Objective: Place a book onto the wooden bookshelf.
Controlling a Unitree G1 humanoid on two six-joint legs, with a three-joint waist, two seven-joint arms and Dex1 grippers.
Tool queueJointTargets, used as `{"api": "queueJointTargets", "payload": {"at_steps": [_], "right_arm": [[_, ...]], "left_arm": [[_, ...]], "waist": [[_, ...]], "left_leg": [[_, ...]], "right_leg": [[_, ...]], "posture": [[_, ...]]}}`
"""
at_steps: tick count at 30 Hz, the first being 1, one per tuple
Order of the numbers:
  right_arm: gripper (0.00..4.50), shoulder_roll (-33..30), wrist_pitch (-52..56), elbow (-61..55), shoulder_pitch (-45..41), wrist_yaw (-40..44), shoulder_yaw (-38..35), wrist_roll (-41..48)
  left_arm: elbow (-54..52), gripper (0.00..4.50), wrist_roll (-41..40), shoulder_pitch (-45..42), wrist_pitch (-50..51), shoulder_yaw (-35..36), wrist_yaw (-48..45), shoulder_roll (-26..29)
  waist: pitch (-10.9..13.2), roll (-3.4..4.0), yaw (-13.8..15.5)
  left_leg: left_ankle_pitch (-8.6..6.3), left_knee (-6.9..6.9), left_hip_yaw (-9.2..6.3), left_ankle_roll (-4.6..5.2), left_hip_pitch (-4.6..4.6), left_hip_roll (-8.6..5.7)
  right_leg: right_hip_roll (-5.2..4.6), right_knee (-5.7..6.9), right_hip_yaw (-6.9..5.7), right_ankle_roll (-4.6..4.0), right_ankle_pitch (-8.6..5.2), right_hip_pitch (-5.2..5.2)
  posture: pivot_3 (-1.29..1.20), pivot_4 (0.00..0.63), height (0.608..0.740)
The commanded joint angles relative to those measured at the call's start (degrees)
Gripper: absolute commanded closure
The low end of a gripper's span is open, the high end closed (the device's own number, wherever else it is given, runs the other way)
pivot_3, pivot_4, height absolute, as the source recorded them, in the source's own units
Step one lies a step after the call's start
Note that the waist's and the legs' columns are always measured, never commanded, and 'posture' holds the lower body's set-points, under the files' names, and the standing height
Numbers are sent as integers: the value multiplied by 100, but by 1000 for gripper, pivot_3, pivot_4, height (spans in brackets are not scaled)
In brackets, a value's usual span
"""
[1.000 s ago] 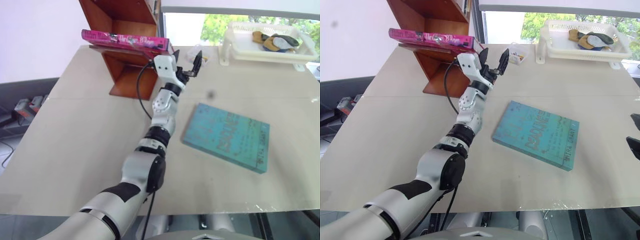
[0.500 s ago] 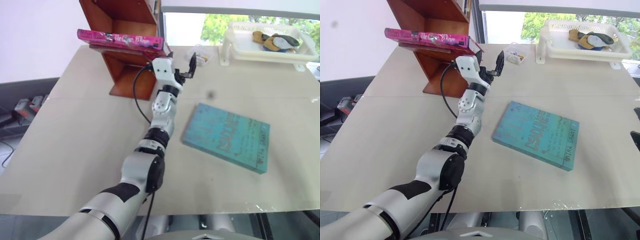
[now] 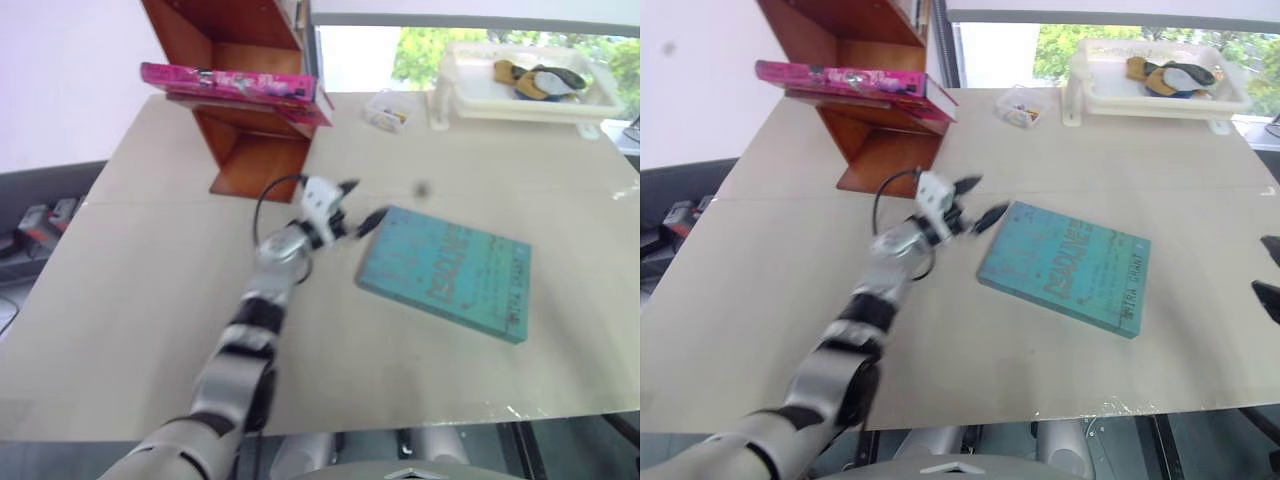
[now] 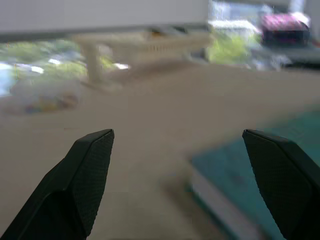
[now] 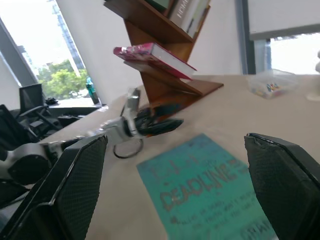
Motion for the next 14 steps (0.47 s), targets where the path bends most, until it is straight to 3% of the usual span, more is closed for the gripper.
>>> {"api": "queueJointTargets", "payload": {"at_steps": [1, 6, 14], "right_arm": [[0, -2, -266, 140, 124, 247, 167, -466], [0, -60, -572, 556, 84, 551, 596, -1047], [0, -259, -895, 1419, -300, 935, 1174, -1669]], "left_arm": [[-1464, 59, -694, 771, 1612, 405, -471, 956], [-2890, 59, -891, 2016, 2858, 1112, -68, 2073], [-4416, 59, -1683, 3186, 3727, 2312, 189, 2520]], "waist": [[-1, 1, -15], [-8, 10, 44], [-10, 20, 86]], "left_leg": [[0, 0, 0, 0, -2, 3], [-3, 8, -4, 3, 6, 0], [-3, 2, -13, 1, 4, 1]], "right_leg": [[-1, 0, 0, 0, 0, -2], [-11, -2, 11, 1, 2, 14], [-16, -8, 5, -2, 0, 15]], "posture": [[0, 150, 740], [0, 150, 740], [0, 150, 740]]}}
